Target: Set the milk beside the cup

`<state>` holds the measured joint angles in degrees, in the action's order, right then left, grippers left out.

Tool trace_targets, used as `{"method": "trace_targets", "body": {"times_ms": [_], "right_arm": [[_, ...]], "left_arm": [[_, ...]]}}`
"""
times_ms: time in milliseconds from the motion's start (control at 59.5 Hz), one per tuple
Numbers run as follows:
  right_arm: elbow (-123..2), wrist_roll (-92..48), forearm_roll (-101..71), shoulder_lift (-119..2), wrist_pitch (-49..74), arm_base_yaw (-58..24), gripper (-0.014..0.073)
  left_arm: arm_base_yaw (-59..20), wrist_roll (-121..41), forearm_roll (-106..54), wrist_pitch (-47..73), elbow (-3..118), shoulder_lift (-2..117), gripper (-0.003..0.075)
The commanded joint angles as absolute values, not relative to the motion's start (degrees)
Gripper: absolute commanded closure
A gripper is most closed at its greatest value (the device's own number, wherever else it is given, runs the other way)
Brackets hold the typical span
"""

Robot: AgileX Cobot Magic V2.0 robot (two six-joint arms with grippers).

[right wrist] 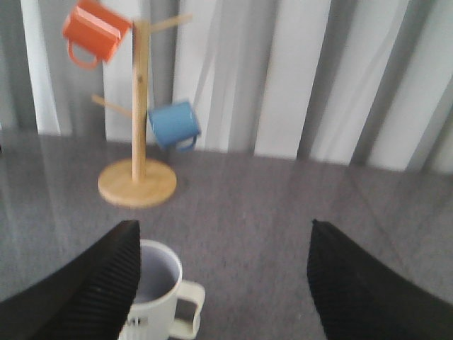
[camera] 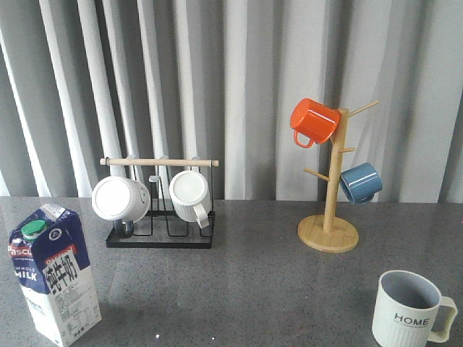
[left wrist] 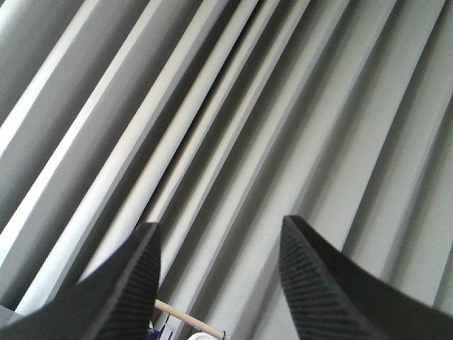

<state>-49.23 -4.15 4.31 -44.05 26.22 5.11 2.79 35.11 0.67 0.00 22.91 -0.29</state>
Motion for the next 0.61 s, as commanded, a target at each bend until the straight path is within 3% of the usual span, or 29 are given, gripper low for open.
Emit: {"method": "trace_targets", "body": {"times_ms": [0, 303, 588], "right_arm": [[-49.32, -4.27, 5.33, -49.62, 24.58, 5.43, 0.0105], [-40.59, 0.00, 6.24, -60.65, 14.98, 5.43, 0.0109], [-40.52, 0.59, 10.81, -68.80, 9.99, 5.53, 0.0111]], "left_arm": [[2.77, 35.34, 1.15, -2.09, 24.63, 2.10, 0.0339], [2.77, 35.34, 1.15, -1.89, 24.63, 2.22, 0.0339], [2.77, 35.34, 1.15, -1.18, 24.63, 2.22, 0.0339]]}}
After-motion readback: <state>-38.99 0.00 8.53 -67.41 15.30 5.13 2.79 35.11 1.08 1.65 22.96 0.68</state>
